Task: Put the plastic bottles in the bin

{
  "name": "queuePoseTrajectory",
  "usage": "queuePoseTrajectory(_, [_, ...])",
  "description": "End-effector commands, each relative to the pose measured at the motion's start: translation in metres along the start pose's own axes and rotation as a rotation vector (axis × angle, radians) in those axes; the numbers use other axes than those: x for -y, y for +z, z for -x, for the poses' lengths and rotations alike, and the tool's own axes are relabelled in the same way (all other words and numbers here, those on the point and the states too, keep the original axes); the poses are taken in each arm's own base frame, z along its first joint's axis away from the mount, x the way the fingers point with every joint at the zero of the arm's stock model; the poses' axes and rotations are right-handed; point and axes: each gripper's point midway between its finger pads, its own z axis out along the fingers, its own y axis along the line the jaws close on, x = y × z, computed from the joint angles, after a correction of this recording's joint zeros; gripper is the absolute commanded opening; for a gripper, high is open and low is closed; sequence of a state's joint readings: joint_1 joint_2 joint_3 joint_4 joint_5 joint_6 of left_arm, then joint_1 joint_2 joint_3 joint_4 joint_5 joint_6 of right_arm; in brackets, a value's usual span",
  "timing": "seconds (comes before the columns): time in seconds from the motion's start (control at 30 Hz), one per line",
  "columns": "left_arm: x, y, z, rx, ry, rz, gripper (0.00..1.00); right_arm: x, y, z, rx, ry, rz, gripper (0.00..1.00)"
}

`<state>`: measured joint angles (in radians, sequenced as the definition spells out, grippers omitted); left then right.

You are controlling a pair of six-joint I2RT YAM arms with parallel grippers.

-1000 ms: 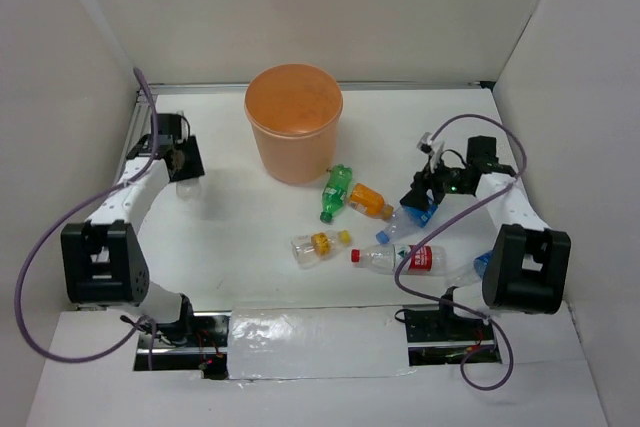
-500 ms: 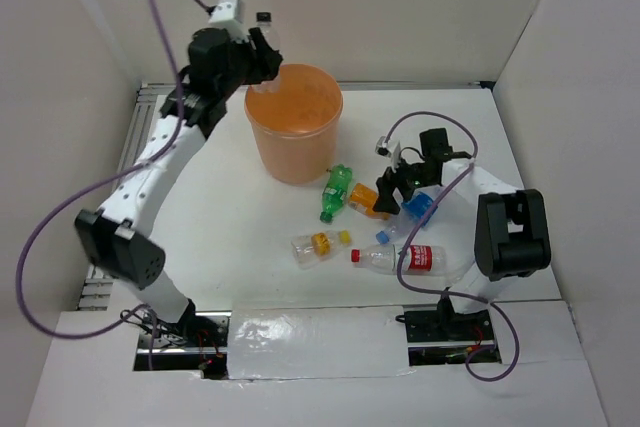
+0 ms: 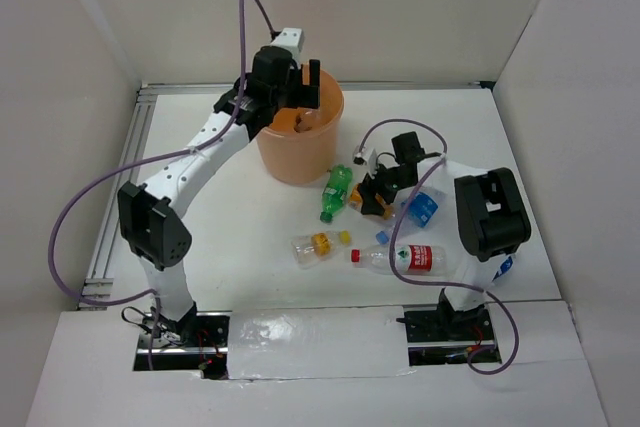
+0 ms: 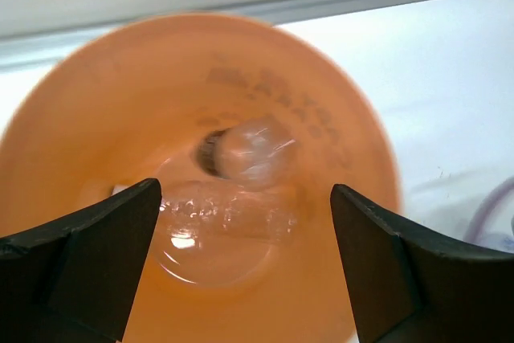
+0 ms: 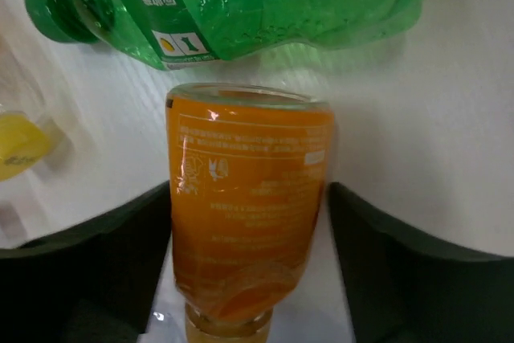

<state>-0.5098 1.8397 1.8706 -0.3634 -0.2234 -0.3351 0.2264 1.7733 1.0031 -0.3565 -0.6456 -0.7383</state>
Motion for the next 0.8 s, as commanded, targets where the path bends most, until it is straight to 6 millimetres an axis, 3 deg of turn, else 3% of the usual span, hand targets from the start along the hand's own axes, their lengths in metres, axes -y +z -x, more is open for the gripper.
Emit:
queuePoseTrajectory(0.0, [0.046,-0.082,0.067,0.202,0.15,-0.07,0.99,0.01,0.005,0.011,0.01,-0.042,-0.023,0.75])
queuePoseTrajectory(0.03, [0.05,-0.085,0.043,0.157,0.197,-0.084,0.99,0.007,0.002,0.008,-0.001,-0.029,-0.008,0.44])
queuePoseTrajectory(0.07, [0.056,-0.114,0.045,0.181,0.222,-0.132,0.99,0.003,-0.002,0.009,-0.001,-0.031,0.005,0.28])
queuePoseTrajectory(0.1, [0.063,-0.123,0.036,0.186,0.266,-0.172,0.99,0.005,-0.009,0.01,0.004,-0.045,0.007,0.19])
queuePoseTrajectory(0.13, [0.073,-0.124,-0.012,0.102,0.327,-0.233,0.96,0.005,-0.026,0.016,0.034,-0.05,0.001,0.11])
queuePoseTrajectory(0.17, [0.081,-0.132,-0.031,0.079,0.365,-0.3,0.95,0.001,-0.04,0.017,0.041,-0.041,0.009,0.0])
queuePoseTrajectory(0.2, [0.092,-0.152,-0.044,0.075,0.39,-0.406,0.95,0.0,-0.053,0.022,0.061,-0.073,-0.001,0.0])
queuePoseTrajectory(0.23, [0.096,-0.151,-0.089,-0.004,0.441,-0.461,0.95,0.0,-0.084,0.034,0.103,-0.089,-0.04,0.0])
queuePoseTrajectory(0.3, [0.104,-0.159,-0.132,-0.089,0.475,-0.559,0.95,0.004,-0.117,0.052,0.147,-0.156,-0.097,0.0])
queuePoseTrajectory(0.33, [0.104,-0.161,-0.144,-0.101,0.492,-0.571,0.95,0.011,-0.141,0.076,0.187,-0.207,-0.147,0.0])
queuePoseTrajectory(0.37, [0.106,-0.162,-0.173,-0.152,0.515,-0.589,0.96,0.013,-0.163,0.093,0.232,-0.239,-0.185,0.0])
queuePoseTrajectory(0.4, [0.109,-0.159,-0.193,-0.184,0.537,-0.589,0.96,0.015,-0.184,0.126,0.298,-0.287,-0.21,0.0])
queuePoseTrajectory(0.43, [0.104,-0.156,-0.199,-0.19,0.541,-0.572,0.98,0.014,-0.187,0.13,0.31,-0.279,-0.219,0.0])
queuePoseTrajectory(0.47, [0.1,-0.151,-0.22,-0.23,0.558,-0.559,0.98,0.017,-0.211,0.17,0.407,-0.356,-0.257,0.0])
queuePoseTrajectory(0.53, [0.1,-0.142,-0.231,-0.23,0.571,-0.533,0.98,0.017,-0.233,0.209,0.53,-0.325,-0.269,0.0])
queuePoseTrajectory(0.57, [0.099,-0.139,-0.238,-0.245,0.576,-0.53,0.99,0.013,-0.242,0.236,0.593,-0.36,-0.262,0.01])
queuePoseTrajectory(0.63, [0.095,-0.131,-0.261,-0.302,0.6,-0.513,0.99,0.007,-0.237,0.282,0.686,-0.403,-0.228,0.07])
queuePoseTrajectory(0.67, [0.092,-0.126,-0.267,-0.319,0.609,-0.493,0.99,-0.009,-0.24,0.315,0.736,-0.454,-0.202,0.1])
queuePoseTrajectory(0.73, [0.08,-0.115,-0.288,-0.373,0.636,-0.44,0.99,-0.008,-0.214,0.34,0.748,-0.412,-0.12,0.16])
queuePoseTrajectory(0.77, [0.081,-0.113,-0.291,-0.379,0.621,-0.435,0.99,-0.019,-0.223,0.365,0.788,-0.464,-0.101,0.16])
